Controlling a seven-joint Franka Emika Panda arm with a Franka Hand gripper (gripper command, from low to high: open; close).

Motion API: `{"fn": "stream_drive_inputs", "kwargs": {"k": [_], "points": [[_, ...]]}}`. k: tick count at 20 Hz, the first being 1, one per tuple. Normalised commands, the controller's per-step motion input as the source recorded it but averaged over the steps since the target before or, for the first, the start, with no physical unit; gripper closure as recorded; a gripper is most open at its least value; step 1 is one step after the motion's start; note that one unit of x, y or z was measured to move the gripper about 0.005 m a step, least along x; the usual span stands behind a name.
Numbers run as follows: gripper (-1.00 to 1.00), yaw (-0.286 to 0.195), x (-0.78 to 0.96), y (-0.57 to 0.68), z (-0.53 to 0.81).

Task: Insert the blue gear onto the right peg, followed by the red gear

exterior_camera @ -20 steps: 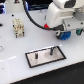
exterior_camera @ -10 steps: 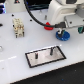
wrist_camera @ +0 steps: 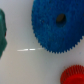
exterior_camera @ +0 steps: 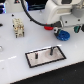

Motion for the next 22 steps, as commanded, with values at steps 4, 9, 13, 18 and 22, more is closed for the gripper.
{"fn": "stream_drive_inputs", "kwargs": {"k": [4,9,13,18,22], "points": [[-1.00,0.000,-0.23,-0.12,-0.24],[-1.00,0.000,-0.20,-0.10,-0.25],[1.00,0.000,-0.26,-0.12,-0.18],[1.00,0.000,-0.23,-0.06,-0.12],[1.00,0.000,-0.18,-0.03,-0.08]]}}
